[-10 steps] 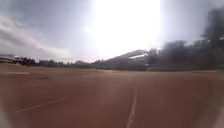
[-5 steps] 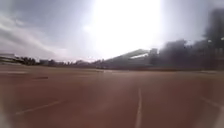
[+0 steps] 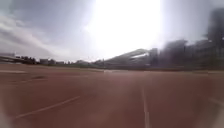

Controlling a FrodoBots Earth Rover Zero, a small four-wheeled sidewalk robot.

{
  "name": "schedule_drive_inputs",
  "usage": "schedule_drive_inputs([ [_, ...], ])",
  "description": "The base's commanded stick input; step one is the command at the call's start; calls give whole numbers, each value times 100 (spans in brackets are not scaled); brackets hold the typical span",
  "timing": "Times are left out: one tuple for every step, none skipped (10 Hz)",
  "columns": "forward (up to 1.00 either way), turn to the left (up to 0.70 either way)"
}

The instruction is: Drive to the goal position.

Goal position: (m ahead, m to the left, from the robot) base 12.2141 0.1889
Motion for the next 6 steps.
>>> schedule_drive_inputs([
  [70,0],
  [70,0],
  [70,0],
  [70,0],
  [70,0],
  [70,0],
])
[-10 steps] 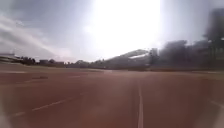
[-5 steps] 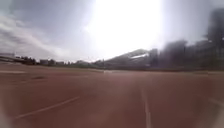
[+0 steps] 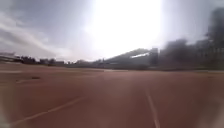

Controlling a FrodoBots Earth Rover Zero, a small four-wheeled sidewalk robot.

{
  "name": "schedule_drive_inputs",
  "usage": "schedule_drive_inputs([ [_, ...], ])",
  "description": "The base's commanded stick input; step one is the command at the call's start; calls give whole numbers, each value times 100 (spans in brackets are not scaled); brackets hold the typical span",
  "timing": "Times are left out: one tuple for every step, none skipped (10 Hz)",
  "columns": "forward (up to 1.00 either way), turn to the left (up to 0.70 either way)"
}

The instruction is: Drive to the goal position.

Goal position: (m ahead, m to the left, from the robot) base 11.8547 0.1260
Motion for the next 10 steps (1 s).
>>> schedule_drive_inputs([
  [70,0],
  [70,0],
  [70,0],
  [70,0],
  [70,0],
  [70,0],
  [70,0],
  [70,0],
  [70,0],
  [70,0],
])
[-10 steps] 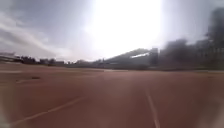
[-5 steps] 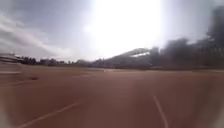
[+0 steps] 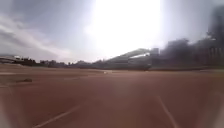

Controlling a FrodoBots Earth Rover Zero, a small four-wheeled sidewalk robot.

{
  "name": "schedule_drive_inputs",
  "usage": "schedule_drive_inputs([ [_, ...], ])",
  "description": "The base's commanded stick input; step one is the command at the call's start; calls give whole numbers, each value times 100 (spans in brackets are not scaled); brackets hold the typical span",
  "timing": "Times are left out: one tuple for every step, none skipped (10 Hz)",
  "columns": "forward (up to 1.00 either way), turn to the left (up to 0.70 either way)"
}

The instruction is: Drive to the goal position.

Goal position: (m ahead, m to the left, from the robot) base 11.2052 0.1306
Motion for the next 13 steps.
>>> schedule_drive_inputs([
  [70,0],
  [70,0],
  [70,0],
  [70,0],
  [70,0],
  [70,0],
  [70,0],
  [70,0],
  [70,0],
  [70,0],
  [70,0],
  [70,0],
  [70,0],
])
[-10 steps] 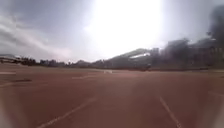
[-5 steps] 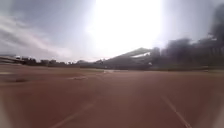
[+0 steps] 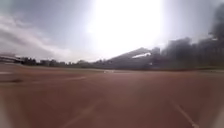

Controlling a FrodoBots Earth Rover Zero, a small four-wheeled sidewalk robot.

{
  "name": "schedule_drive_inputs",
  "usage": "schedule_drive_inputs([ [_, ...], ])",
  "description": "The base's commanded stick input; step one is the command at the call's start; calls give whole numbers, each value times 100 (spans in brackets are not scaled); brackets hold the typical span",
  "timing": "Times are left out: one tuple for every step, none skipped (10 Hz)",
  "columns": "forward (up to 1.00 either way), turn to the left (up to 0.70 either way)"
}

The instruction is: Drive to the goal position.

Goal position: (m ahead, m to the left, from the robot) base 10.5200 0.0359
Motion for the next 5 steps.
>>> schedule_drive_inputs([
  [70,0],
  [70,0],
  [70,0],
  [70,0],
  [70,0],
])
